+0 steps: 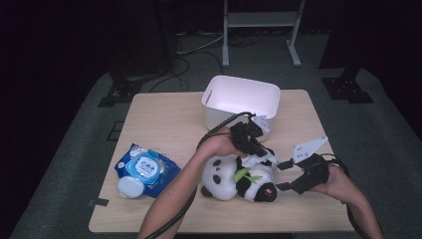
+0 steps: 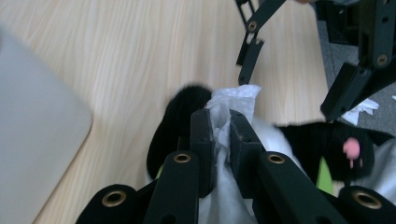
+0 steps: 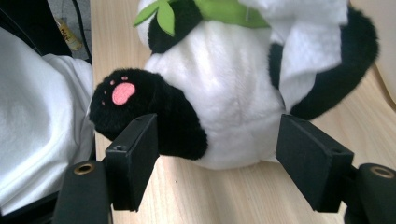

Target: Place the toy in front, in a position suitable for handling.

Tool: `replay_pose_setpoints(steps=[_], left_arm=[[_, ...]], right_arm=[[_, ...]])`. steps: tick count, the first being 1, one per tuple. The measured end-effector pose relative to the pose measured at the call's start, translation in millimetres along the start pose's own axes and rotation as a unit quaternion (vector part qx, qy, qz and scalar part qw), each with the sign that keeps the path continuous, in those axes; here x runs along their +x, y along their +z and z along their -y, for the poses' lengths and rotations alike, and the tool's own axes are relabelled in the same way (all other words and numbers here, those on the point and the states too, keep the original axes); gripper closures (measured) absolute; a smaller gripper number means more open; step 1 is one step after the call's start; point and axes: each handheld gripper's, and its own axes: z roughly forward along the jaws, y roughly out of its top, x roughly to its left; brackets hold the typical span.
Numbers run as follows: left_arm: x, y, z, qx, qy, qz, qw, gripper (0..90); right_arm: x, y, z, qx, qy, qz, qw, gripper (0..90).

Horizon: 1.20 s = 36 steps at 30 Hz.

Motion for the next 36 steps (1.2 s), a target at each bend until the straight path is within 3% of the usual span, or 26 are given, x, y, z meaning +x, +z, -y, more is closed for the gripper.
replay_pose_setpoints(steps=[5,6,12,21,24,30,36], left_arm=[[2.2,-10.8,17.5,0.0,-0.011,-0.008,0.9999,81.9],[2.6,-16.3,29.1,0.003,-0.021,-0.008,0.9997,81.9],[4.7,-32.0,57.6,0.002,-0.042,-0.02,0.9989,81.7],[5.8,-42.7,89.1,-0.006,-0.068,-0.023,0.9974,81.7],[4.6,-44.9,92.0,-0.011,-0.069,-0.024,0.9973,81.7],[3.8,-55.6,96.1,-0.013,-0.071,-0.034,0.9968,81.5],[-2.7,-46.4,100.5,-0.001,-0.068,-0.023,0.9974,81.5]], right_arm=[[3.0,5.6,-7.7,-0.001,-0.013,-0.006,0.9999,28.3],[4.9,6.0,-11.4,-0.004,-0.016,-0.009,0.9998,28.4],[6.6,11.0,-35.3,-0.015,-0.037,-0.014,0.9991,29.7],[-7.4,37.9,-69.7,0.023,-0.048,-0.031,0.9981,35.4],[-10.3,45.8,-71.0,0.027,-0.041,-0.04,0.998,37.9],[-5.6,47.3,-63.6,0.023,-0.053,-0.034,0.9977,38.1],[0.9,46.4,-57.8,0.019,-0.049,-0.03,0.9981,38.1]])
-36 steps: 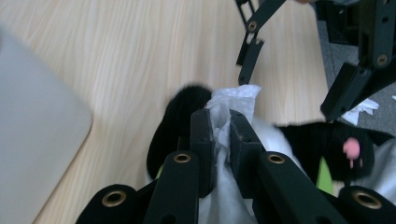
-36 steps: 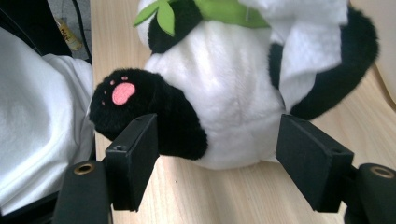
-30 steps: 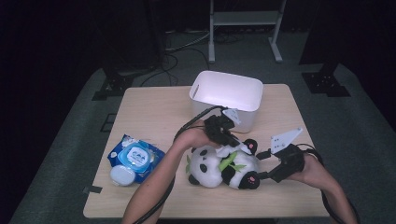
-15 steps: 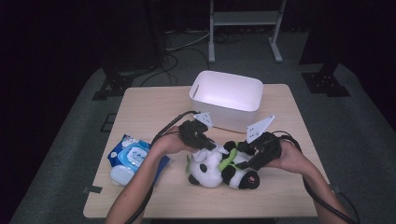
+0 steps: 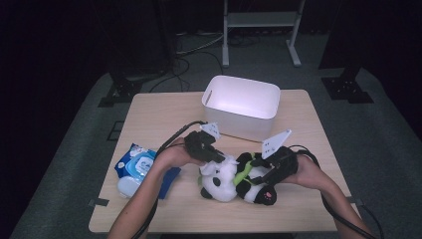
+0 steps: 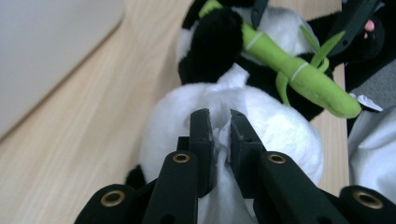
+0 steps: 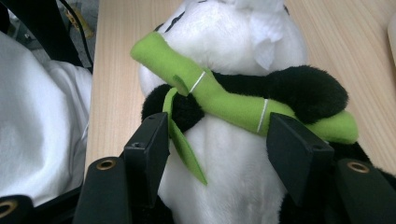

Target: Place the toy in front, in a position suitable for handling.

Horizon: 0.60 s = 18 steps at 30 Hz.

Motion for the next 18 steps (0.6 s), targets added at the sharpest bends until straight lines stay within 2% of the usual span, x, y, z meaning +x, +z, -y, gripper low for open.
replay_pose_setpoints(steps=[2,6,9,11,13,15,18], left_arm=[[-1.8,2.6,1.9,0.001,0.001,0.003,1.0,81.6],[-6.4,3.9,6.0,-0.004,0.003,0.005,1.0,81.7],[-9.9,3.4,8.7,-0.008,0.008,0.006,0.9999,81.8],[-12.2,3.1,9.6,-0.006,0.011,0.008,0.9999,81.8],[-15.4,2.9,10.2,-0.007,0.013,0.005,0.9999,81.8],[-17.2,3.0,10.7,-0.003,0.016,-0.003,0.9999,81.8],[-18.1,2.9,11.3,-0.003,0.018,0.0,0.9998,81.9]], right_arm=[[-0.4,-0.2,-0.7,0.002,0.0,-0.002,1.0,37.8],[-0.5,-3.5,-9.8,0.023,0.003,-0.013,0.9997,37.9],[-0.9,-7.5,-16.7,0.018,-0.002,-0.009,0.9998,37.0],[-3.7,-10.1,-21.6,0.017,-0.003,0.001,0.9999,36.1],[-10.3,-9.7,-25.2,0.026,0.0,0.011,0.9996,33.9],[-16.0,-8.4,-26.7,0.034,0.006,0.009,0.9994,34.3],[-20.5,-9.0,-28.4,0.04,0.009,0.007,0.9991,32.3]])
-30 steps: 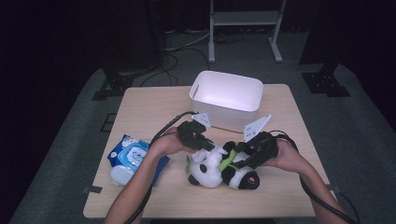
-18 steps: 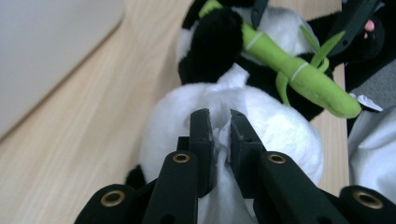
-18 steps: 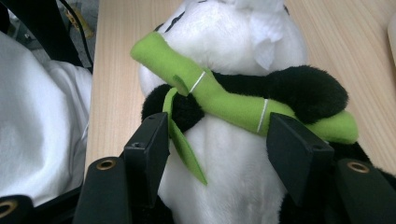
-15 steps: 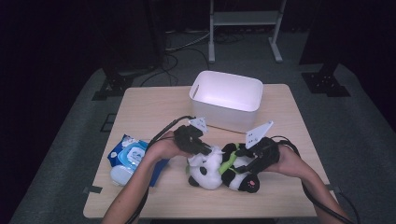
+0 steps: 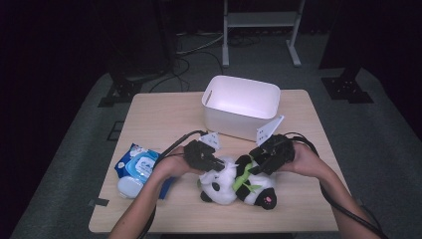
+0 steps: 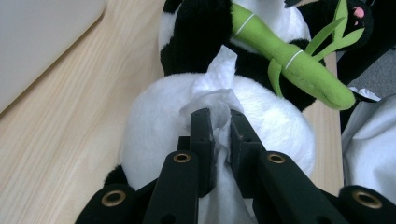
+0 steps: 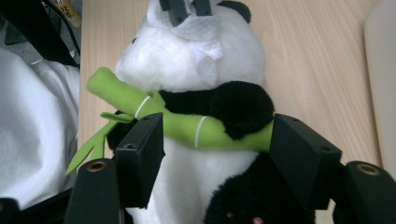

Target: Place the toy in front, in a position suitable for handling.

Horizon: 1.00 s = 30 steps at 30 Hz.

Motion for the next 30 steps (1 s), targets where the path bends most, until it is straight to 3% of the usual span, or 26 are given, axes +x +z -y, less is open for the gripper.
replay_pose_setpoints(steps=[6,15,18,22,26,30], left_arm=[[-1.9,-0.8,0.6,0.001,0.005,0.004,1.0,81.9],[-2.8,-0.3,-0.8,0.007,0.009,0.001,0.9999,82.0],[-3.3,-0.7,-0.5,0.005,0.011,0.005,0.9999,82.0],[-3.4,-0.4,-0.1,0.004,0.008,0.008,0.9999,82.0],[-1.8,-0.8,0.0,-0.001,0.002,0.006,1.0,81.9],[0.9,-2.4,-1.8,-0.004,-0.001,0.005,1.0,81.5]], right_arm=[[-11.1,2.0,7.9,0.03,0.028,-0.003,0.9992,27.3],[-17.3,11.2,13.6,0.04,0.043,-0.006,0.9983,23.0],[-20.5,10.3,14.2,0.058,0.052,-0.001,0.997,21.4],[-28.5,18.7,21.0,0.069,0.083,-0.027,0.9938,19.2],[-30.0,21.1,28.0,0.049,0.092,-0.035,0.994,29.4],[-23.7,17.2,31.3,0.026,0.064,-0.015,0.9975,43.3]])
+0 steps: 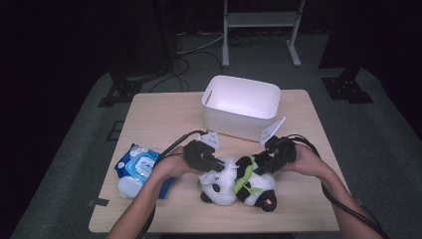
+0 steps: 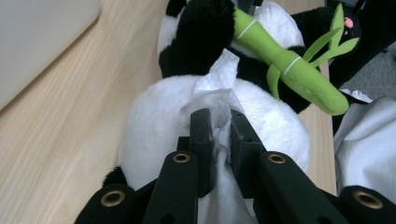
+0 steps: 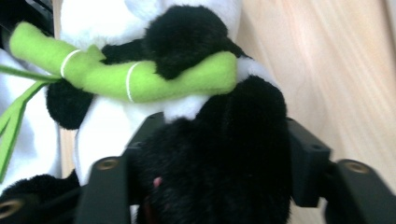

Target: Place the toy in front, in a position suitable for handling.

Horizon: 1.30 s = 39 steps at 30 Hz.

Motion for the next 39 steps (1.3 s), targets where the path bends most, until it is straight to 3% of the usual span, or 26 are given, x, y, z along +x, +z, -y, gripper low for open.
replay_pose_setpoints(steps=[6,10,12,16,20,26,32,39], left_arm=[[4.9,-8.2,-5.4,-0.012,-0.007,-0.013,0.9998,81.5],[10.5,-15.2,-10.9,-0.024,-0.014,-0.026,0.9993,81.5],[13.5,-14.3,-11.0,-0.023,-0.019,-0.029,0.9991,81.5],[13.0,2.0,-3.3,-0.013,-0.026,-0.015,0.9994,81.5],[9.6,2.0,-1.7,-0.014,-0.029,-0.009,0.9994,81.6],[1.7,0.8,-2.6,0.002,-0.012,-0.013,0.9998,81.7],[-0.4,0.5,0.8,0.002,-0.007,-0.005,1.0,81.9],[-2.5,0.7,1.0,0.005,-0.002,-0.002,1.0,81.9]], right_arm=[[7.4,-7.1,-1.1,-0.028,-0.031,0.048,0.998,51.1],[13.7,-20.5,-3.6,-0.063,-0.07,0.107,0.9898,51.5],[15.3,-22.1,-4.0,-0.057,-0.082,0.131,0.9864,50.0],[13.8,-15.3,0.6,-0.053,-0.058,0.116,0.9902,35.5],[10.9,-17.9,0.2,-0.053,-0.025,0.083,0.9948,22.0],[9.1,-26.0,-16.1,-0.016,-0.019,0.052,0.9983,20.7],[2.9,-27.0,-22.2,-0.01,-0.008,0.04,0.9991,20.7],[5.6,-30.4,-28.0,-0.001,-0.02,0.035,0.9992,21.3]])
